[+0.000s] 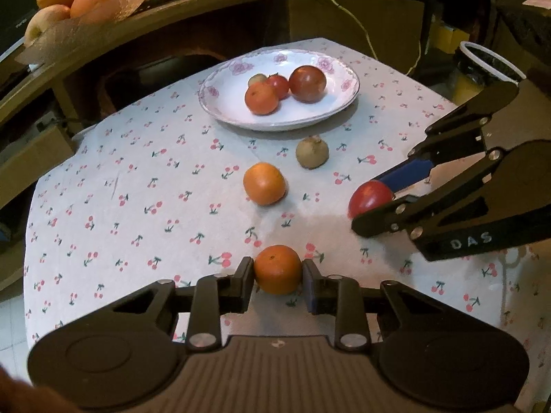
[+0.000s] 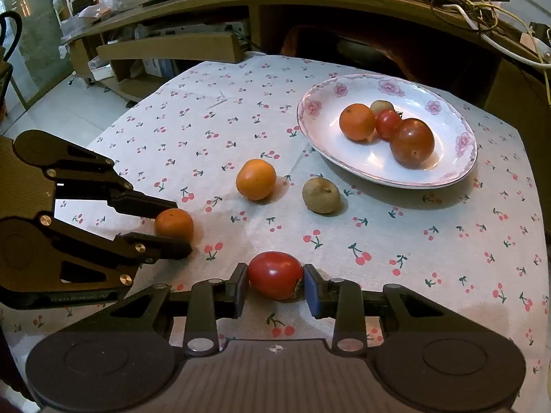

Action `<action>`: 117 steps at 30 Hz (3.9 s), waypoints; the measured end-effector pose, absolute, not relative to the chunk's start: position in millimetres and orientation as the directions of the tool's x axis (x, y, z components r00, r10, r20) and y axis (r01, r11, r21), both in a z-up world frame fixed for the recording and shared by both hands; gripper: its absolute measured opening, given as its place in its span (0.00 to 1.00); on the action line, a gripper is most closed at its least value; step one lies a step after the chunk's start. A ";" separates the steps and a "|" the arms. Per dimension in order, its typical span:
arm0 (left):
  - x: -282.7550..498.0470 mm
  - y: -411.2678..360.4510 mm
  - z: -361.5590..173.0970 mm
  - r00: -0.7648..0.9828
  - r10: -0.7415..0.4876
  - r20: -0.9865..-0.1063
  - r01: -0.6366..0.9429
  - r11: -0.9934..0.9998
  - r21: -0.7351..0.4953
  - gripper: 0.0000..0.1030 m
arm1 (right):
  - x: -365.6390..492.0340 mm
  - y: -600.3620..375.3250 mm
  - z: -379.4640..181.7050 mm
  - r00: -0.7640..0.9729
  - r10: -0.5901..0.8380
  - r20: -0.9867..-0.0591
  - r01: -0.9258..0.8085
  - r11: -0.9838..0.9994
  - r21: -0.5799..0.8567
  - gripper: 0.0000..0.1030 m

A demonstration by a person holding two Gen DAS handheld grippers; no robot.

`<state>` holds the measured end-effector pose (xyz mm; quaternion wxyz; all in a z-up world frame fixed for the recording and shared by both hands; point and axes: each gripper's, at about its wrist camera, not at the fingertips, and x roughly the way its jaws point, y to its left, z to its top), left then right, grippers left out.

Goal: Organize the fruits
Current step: 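Close the left gripper on the orange while the right gripper closes on the red tomato, then carry the orange in the left gripper over the plate while the right carries the tomato, then open the left gripper to drop the orange while the right gripper drops the tomato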

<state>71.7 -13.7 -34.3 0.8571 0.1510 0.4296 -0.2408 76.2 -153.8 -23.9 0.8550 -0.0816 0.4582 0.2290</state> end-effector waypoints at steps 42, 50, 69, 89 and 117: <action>130.1 -63.5 11.0 0.633 -0.301 -0.714 0.505 0.859 0.085 0.34 | 111.5 -194.0 20.1 0.638 0.257 -0.726 -0.320 0.946 0.053 0.35; 161.2 -71.1 9.1 0.649 -0.288 -0.704 0.465 0.883 0.068 0.32 | 136.2 -202.5 19.9 0.670 0.211 -0.712 -0.253 0.966 0.048 0.35; 184.4 -74.5 -9.3 0.640 -0.249 -0.727 0.445 0.891 0.087 0.32 | 160.5 -202.5 3.4 0.660 0.189 -0.727 -0.232 0.972 0.042 0.35; 193.1 -79.2 -22.6 0.637 -0.218 -0.739 0.435 0.894 0.111 0.32 | 171.9 -199.6 -9.3 0.651 0.174 -0.739 -0.245 0.969 0.012 0.35; 191.1 -79.3 -20.8 0.646 -0.216 -0.732 0.440 0.889 0.126 0.41 | 171.5 -204.5 -3.1 0.677 0.173 -0.715 -0.229 0.973 0.018 0.41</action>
